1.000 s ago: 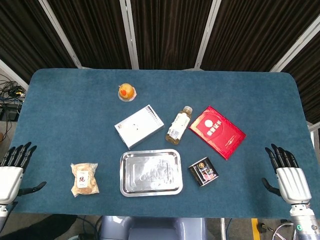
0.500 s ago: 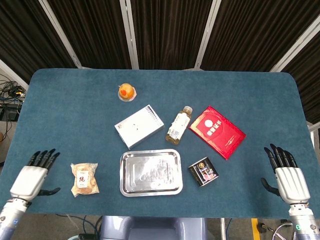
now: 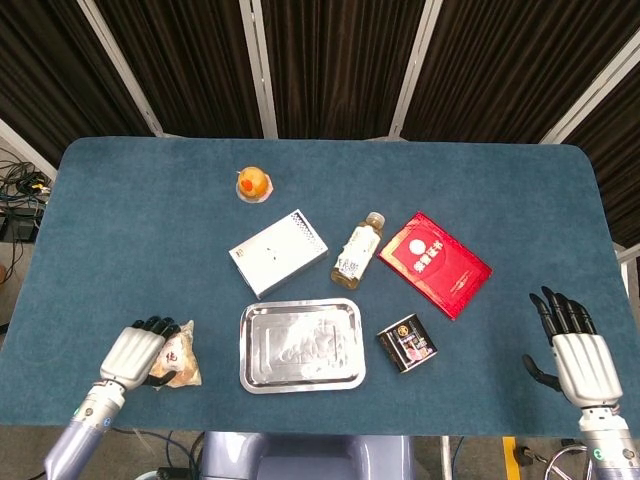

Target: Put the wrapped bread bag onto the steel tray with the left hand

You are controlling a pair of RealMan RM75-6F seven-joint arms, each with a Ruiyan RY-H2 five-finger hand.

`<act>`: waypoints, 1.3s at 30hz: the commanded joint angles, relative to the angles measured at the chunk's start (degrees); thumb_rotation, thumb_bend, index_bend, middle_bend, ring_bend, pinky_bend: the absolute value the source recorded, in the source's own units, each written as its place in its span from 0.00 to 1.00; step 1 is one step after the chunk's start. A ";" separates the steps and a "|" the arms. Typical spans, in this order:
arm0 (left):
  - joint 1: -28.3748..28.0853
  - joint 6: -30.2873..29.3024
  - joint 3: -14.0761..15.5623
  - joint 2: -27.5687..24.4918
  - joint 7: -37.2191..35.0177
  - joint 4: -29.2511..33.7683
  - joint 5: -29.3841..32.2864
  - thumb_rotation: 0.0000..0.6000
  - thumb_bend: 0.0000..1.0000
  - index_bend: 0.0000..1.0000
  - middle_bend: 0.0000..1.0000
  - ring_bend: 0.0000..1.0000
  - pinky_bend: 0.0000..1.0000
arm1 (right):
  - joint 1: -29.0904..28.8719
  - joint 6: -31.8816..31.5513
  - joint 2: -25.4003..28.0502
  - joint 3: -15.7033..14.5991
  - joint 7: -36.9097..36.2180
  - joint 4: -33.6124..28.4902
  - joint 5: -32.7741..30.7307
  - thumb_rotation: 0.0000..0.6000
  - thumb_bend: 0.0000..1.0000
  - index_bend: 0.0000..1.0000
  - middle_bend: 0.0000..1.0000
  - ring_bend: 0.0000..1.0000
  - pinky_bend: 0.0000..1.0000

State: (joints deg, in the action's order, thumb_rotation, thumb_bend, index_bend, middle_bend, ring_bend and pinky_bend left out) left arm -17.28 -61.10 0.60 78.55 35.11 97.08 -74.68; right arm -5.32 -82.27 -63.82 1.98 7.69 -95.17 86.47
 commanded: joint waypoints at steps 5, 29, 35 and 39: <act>0.52 -5.03 -0.11 -0.97 -1.57 1.88 -2.38 1.00 0.34 0.68 0.69 0.65 0.70 | -0.05 0.11 0.00 -0.03 -0.10 0.02 0.04 1.00 0.30 0.00 0.00 0.00 0.09; -13.73 -2.49 -10.75 12.12 9.29 15.59 6.30 1.00 0.22 0.21 0.12 0.11 0.25 | -0.19 -0.16 -0.24 0.13 1.00 1.06 0.28 1.00 0.30 0.00 0.00 0.00 0.09; -12.24 -5.81 -8.25 6.86 9.93 19.14 5.03 1.00 0.18 0.00 0.00 0.00 0.12 | -0.04 -0.13 0.07 0.14 0.56 0.76 -0.09 1.00 0.30 0.00 0.00 0.00 0.09; -7.70 -10.54 -4.30 -1.20 5.09 21.18 -0.72 1.00 0.17 0.00 0.00 0.00 0.11 | 0.00 -0.17 0.13 0.06 0.73 0.58 0.03 1.00 0.30 0.00 0.00 0.00 0.09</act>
State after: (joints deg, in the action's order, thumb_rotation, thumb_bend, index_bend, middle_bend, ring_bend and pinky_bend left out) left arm -28.23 -68.21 -6.65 82.56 43.54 116.39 -71.27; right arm -5.32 -82.43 -63.69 2.04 8.42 -94.59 86.51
